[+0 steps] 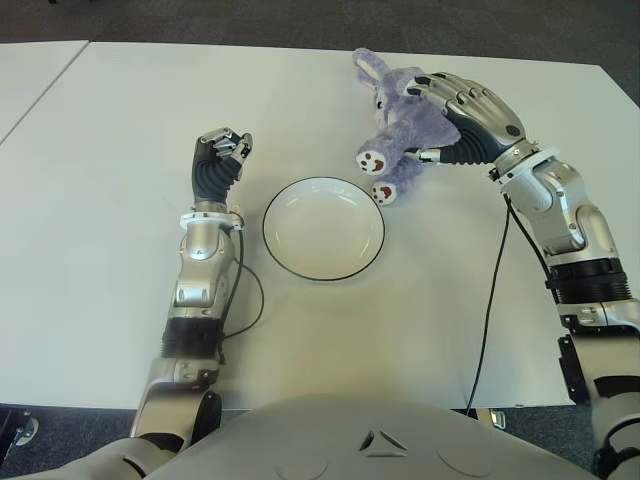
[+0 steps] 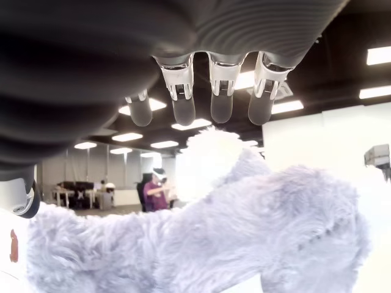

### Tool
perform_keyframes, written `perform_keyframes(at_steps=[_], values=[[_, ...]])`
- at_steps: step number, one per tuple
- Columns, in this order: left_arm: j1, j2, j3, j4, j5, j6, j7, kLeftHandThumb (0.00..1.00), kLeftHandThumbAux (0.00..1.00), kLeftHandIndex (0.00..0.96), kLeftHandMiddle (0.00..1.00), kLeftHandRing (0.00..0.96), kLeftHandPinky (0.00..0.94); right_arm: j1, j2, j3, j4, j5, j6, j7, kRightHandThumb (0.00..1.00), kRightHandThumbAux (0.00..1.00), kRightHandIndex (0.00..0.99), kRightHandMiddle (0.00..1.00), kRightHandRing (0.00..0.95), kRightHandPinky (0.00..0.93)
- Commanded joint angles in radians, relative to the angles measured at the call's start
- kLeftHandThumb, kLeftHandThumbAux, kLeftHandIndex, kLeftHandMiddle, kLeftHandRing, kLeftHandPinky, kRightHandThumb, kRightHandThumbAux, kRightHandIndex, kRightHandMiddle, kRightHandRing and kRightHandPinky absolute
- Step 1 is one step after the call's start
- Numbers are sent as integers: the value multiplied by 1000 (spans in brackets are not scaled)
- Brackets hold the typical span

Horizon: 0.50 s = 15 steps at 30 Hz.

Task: Put the doll into the plate.

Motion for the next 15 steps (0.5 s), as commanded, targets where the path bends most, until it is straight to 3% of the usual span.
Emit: perform_keyframes(at_steps=[1, 15], values=[[80, -46, -1, 56, 1, 16, 13, 710, 707, 442, 868, 879, 868, -19, -17, 17, 22, -11, 18, 22, 217, 380, 0, 0, 0, 0], [81, -42, 3, 54, -3, 16, 7, 709, 707, 442, 870, 880, 869, -99, -27, 52, 133, -17, 39, 45, 193, 374, 0, 0, 0, 0]])
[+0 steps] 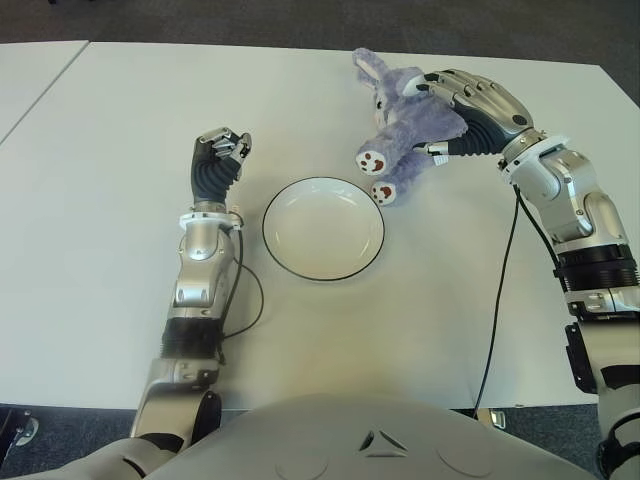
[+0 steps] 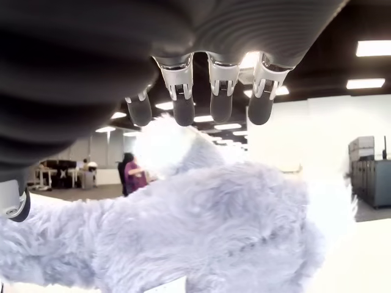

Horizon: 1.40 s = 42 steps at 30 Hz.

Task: Put the doll into the plate.

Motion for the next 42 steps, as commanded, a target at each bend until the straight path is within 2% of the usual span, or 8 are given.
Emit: perform_keyframes(at_steps=[1, 24, 42], values=[[80, -41, -1, 55, 0, 15, 6, 709, 707, 442, 870, 880, 869, -31, -1, 25, 48, -5, 17, 16, 193, 373, 0, 0, 0, 0], [82, -39, 3, 53, 4, 14, 11, 709, 707, 442, 874, 883, 869, -115, 3, 97, 232, -4, -14, 2, 176, 392, 0, 0, 0, 0], [82, -41, 7, 55, 1, 9, 11, 709, 707, 442, 870, 881, 869, -139, 18, 113, 312, 48, -24, 34, 177, 406, 0, 0, 0, 0]])
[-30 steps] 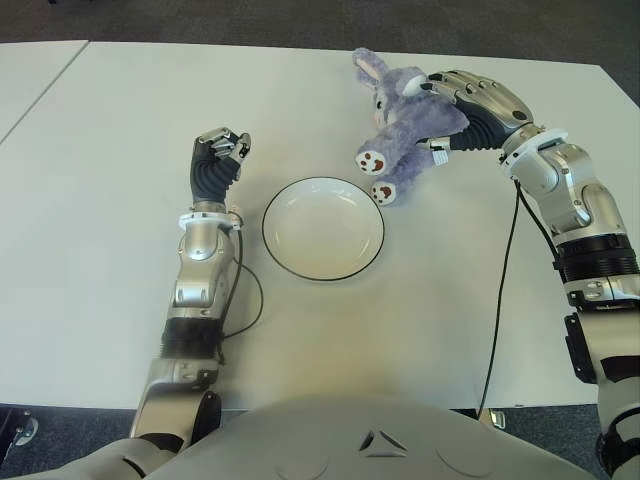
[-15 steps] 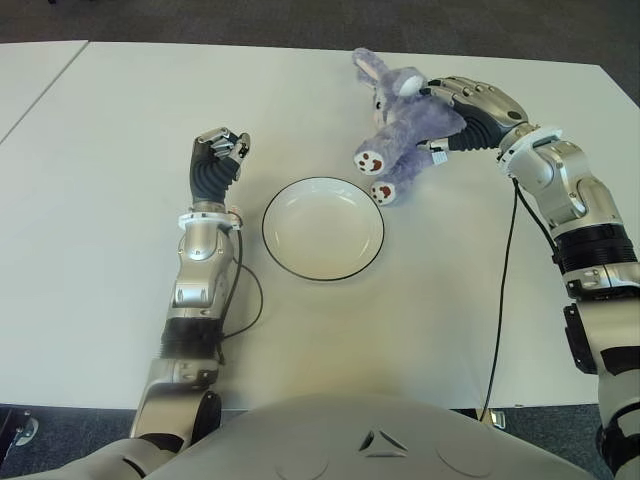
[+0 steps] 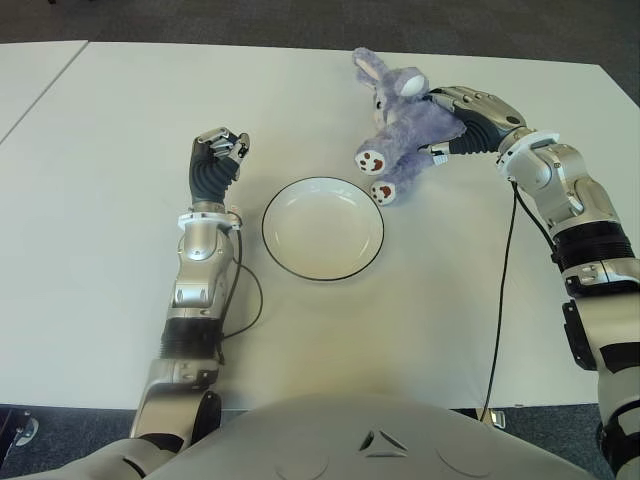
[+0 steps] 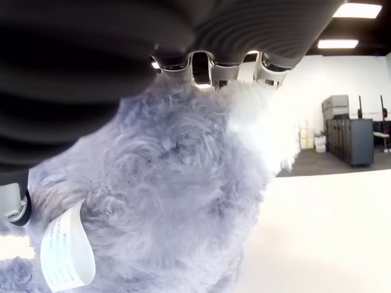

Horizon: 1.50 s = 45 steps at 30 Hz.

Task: Put the doll into the plate.

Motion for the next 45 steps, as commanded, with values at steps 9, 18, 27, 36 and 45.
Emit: perform_keyframes(at_steps=[9, 18, 27, 36, 45], values=[[87, -42, 2, 47, 1, 12, 10, 709, 707, 442, 868, 880, 870, -10, 10, 24, 32, 27, -25, 40, 177, 413, 0, 0, 0, 0], [90, -41, 1, 44, -1, 10, 4, 709, 708, 441, 870, 882, 870, -6, 4, 36, 27, 32, -41, 48, 181, 415, 0, 0, 0, 0], [93, -40, -1, 44, -2, 7, 1, 708, 708, 441, 874, 883, 869, -7, 7, 42, 26, 37, -38, 64, 186, 413, 0, 0, 0, 0], [92, -39, -2, 47, 0, 4, 1, 708, 707, 441, 874, 883, 869, -5, 11, 43, 20, 38, -41, 57, 192, 403, 0, 0, 0, 0], [91, -40, -5, 51, 4, 5, 3, 708, 707, 441, 871, 882, 869, -5, 39, 47, 23, 37, -42, 32, 211, 415, 0, 0, 0, 0]])
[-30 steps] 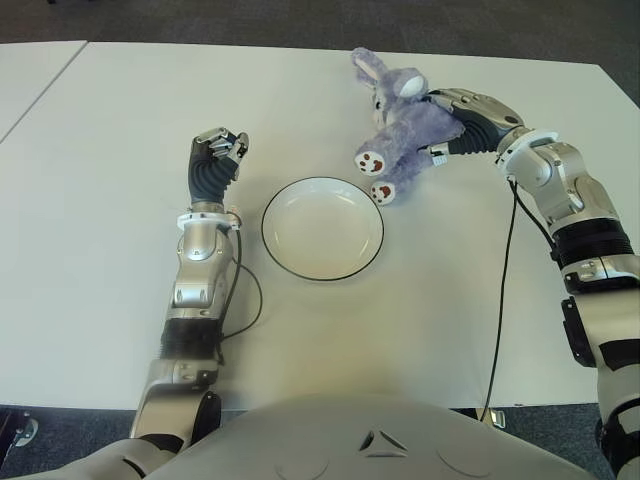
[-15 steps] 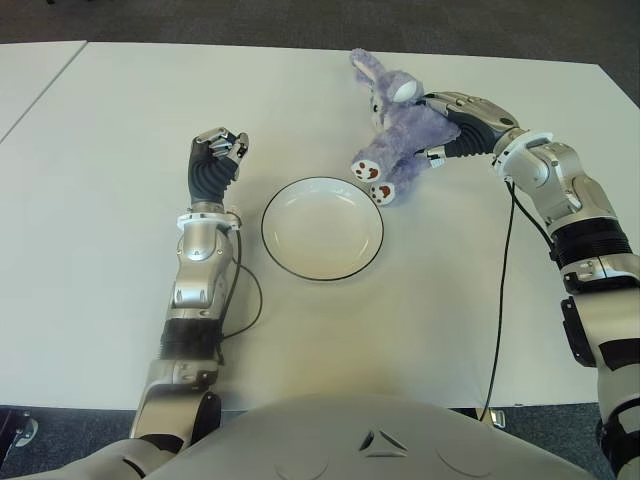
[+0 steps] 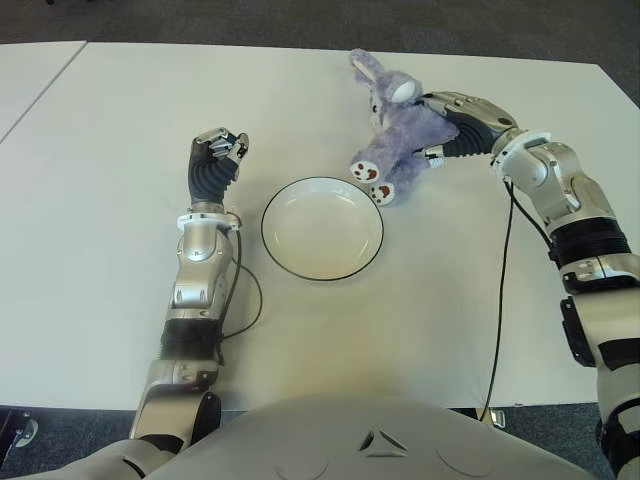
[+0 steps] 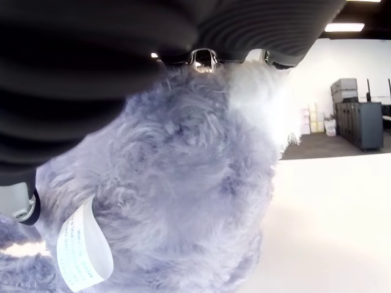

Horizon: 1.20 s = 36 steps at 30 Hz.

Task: Put the doll into the plate.

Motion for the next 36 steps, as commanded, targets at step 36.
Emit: perform_keyframes(at_steps=[36], values=[[92, -48, -14, 54, 13, -1, 13, 709, 707, 442, 875, 884, 870, -9, 114, 74, -8, -30, 58, 23, 268, 395, 0, 0, 0, 0]])
